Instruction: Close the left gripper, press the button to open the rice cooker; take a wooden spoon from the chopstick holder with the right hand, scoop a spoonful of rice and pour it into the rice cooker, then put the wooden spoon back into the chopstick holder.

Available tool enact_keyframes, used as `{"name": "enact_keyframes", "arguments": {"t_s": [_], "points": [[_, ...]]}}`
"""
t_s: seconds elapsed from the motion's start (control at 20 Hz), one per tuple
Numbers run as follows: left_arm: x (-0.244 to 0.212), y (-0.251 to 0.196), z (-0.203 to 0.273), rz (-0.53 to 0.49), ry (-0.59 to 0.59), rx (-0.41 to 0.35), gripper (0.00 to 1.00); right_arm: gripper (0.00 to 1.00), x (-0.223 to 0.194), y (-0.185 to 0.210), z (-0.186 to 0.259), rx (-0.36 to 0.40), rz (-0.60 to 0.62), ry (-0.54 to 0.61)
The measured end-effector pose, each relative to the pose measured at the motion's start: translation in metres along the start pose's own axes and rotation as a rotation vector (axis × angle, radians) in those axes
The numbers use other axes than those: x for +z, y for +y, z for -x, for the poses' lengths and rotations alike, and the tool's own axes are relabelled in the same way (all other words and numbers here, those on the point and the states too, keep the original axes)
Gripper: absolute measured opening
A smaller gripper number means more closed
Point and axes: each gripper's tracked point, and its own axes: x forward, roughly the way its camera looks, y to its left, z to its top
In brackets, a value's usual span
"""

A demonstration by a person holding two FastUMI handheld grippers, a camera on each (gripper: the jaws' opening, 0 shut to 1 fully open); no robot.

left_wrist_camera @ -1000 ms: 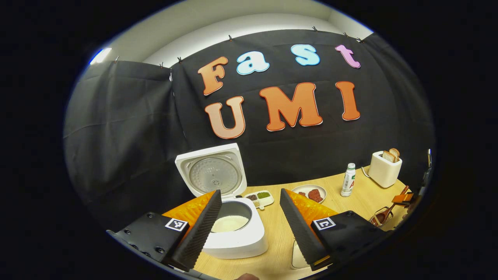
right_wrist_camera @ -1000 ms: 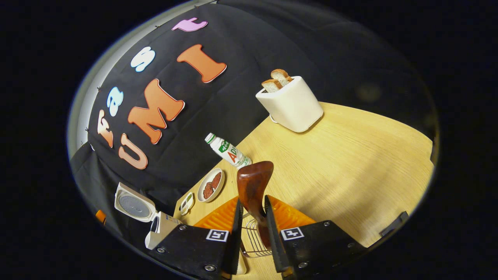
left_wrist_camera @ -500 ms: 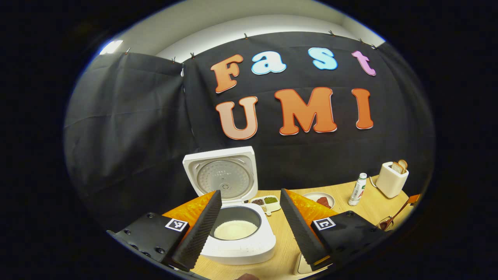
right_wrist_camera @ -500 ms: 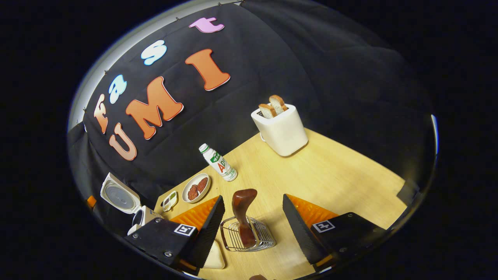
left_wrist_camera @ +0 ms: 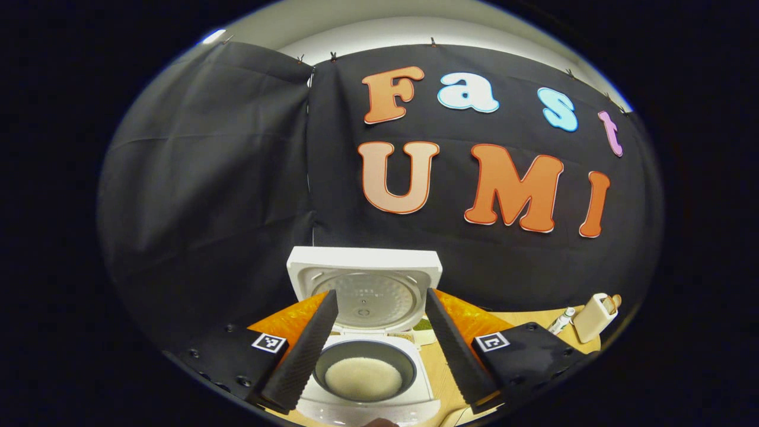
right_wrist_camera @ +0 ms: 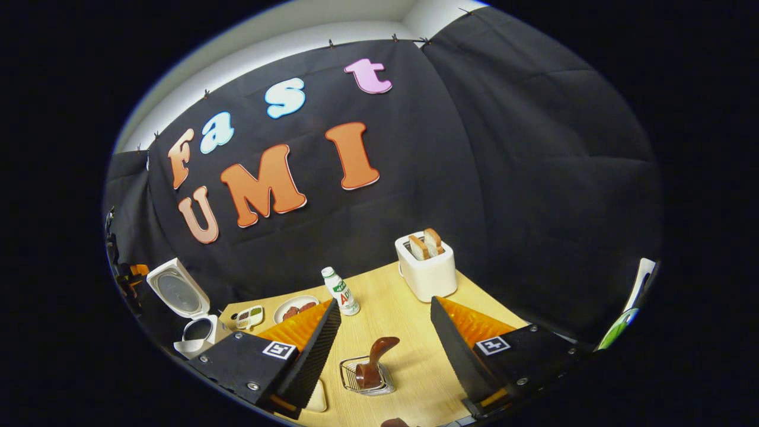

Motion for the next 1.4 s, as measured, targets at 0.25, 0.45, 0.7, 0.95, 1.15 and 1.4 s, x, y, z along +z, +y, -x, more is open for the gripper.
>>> {"name": "enact_keyframes", "arguments": {"t_s": [0.25, 0.45, 0.7, 0.95, 1.15, 1.4], "points": [[0.027, 0.020, -0.055, -0.009, -0.005, 0.034, 0.98, 0.95, 0.015, -0.014, 0.031, -0.079, 0.007, -0.044], [0.050, 0.024, -0.096, -0.036, -0.034, 0.040, 0.98, 0.95, 0.015, -0.025, 0.052, -0.139, 0.000, -0.057], [0.034, 0.023, -0.144, -0.054, 0.043, 0.039, 0.98, 0.95, 0.017, -0.029, 0.067, -0.172, 0.009, -0.078], [0.015, 0.041, -0.165, -0.019, 0.139, 0.104, 0.99, 0.95, 0.020, -0.027, 0.069, -0.160, 0.005, -0.085], [0.002, 0.035, -0.143, -0.052, 0.201, 0.107, 1.00, 0.95, 0.012, -0.026, 0.060, -0.140, -0.010, -0.060], [-0.021, 0.031, -0.099, -0.056, 0.274, 0.101, 1.00, 0.95, 0.012, -0.013, 0.041, -0.061, -0.036, -0.064]]}}
